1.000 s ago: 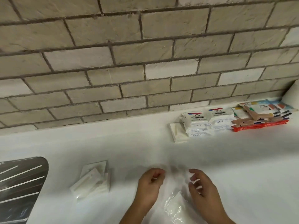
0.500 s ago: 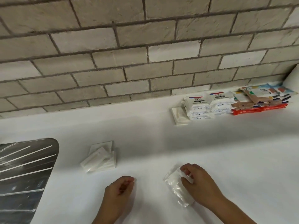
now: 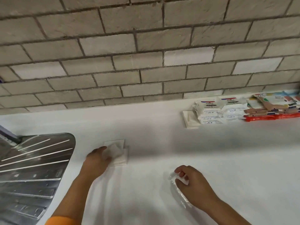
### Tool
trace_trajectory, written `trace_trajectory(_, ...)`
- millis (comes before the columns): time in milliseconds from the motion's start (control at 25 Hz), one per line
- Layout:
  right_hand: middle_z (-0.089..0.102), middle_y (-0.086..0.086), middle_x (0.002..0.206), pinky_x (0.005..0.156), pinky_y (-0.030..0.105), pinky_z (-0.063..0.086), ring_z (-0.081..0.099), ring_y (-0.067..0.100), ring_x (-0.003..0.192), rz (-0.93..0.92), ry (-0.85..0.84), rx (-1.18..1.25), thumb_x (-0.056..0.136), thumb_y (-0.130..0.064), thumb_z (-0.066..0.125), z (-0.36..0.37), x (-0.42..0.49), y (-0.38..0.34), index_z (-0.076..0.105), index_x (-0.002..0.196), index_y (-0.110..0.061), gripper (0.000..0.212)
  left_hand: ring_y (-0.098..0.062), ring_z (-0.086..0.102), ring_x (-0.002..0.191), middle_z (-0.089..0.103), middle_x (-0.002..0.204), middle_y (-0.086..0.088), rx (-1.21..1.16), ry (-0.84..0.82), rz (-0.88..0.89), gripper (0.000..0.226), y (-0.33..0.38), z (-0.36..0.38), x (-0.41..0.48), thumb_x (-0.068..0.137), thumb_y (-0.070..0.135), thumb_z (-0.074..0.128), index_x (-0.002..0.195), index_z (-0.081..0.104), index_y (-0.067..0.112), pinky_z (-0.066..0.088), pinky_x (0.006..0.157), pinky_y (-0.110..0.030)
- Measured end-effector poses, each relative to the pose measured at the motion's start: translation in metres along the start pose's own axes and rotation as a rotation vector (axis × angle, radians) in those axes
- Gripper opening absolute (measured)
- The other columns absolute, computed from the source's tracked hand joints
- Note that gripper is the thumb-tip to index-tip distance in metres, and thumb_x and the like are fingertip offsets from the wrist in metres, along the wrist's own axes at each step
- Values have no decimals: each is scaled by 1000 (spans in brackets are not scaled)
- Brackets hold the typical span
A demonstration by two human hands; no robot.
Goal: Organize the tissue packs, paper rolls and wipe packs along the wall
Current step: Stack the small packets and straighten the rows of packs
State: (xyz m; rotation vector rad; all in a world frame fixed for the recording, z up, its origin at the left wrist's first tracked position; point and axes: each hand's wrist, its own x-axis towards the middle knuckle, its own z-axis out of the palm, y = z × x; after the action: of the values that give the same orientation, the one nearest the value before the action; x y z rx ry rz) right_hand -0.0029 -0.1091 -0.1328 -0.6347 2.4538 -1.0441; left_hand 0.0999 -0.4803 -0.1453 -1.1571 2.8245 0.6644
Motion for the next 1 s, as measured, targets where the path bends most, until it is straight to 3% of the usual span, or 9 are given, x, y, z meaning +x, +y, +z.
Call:
trace_trajectory(80,61,-18,99,85,22,50,58,1,96,-14,-12,7,91,-28,65,1,-2,-4,60,100,-45,21,-38,53,128,58,140,-16,49,-50,-26,67,-7,10,4,88,37,71,147,48,15,46,104,-45)
trace_trajectory(200,61,-18,100,87,22,50,57,1,97,-21,-31,-5,90,-28,66,1,-3,-6,58,99,-47,22,-39,62,109,66,116,-14,78,9,-91,78,-10,23,-8,74,50,74,139,49,15,53,87,-48)
trace_trajectory(320,60,-18,101,89,24,50,57,2,99,-22,-51,-6,90,-29,66,2,-4,-8,59,103,-46,23,-34,66,108,69,113,-6,-15,-6,-128,62,15,31,-48,78,49,72,130,51,21,49,84,-41)
trace_trajectory(480,61,-14,100,86,17,48,58,3,95,-30,-92,35,91,-27,68,12,-5,-12,64,106,-37,19,-25,69,102,74,108,1,-206,-30,-6,38,45,55,-105,94,34,64,129,55,24,50,82,-35)
trace_trajectory(600,69,-5,96,86,22,53,64,7,87,78,-141,250,90,-29,74,23,-6,-20,68,107,-33,18,-5,71,80,76,90,15,-656,-104,-7,14,73,56,-137,95,15,67,107,66,23,52,70,-21)
trace_trajectory(680,74,0,96,88,31,59,72,12,88,191,-210,512,91,-27,76,29,-8,-29,70,111,-25,22,-12,74,80,78,90,6,-814,-175,41,13,90,52,-147,96,12,67,106,69,19,52,67,-19)
trace_trajectory(760,78,7,101,88,43,62,76,22,95,244,-247,758,94,-15,72,35,-10,-35,72,115,-14,21,-20,75,85,79,92,-2,-883,-298,128,12,102,43,-149,99,18,63,107,71,16,55,72,-25)
trace_trajectory(840,79,14,104,90,52,60,76,31,99,266,-218,875,96,-5,67,36,-12,-38,73,115,-8,20,-16,72,82,78,91,-2,-869,-399,187,20,102,35,-143,103,22,56,104,73,12,53,72,-24)
trace_trajectory(1000,78,18,100,87,50,61,76,32,96,332,-150,933,96,-2,65,27,-7,-31,71,112,-3,17,-12,63,68,76,85,-11,-765,-227,133,24,83,9,-98,103,15,53,96,75,15,47,60,-15)
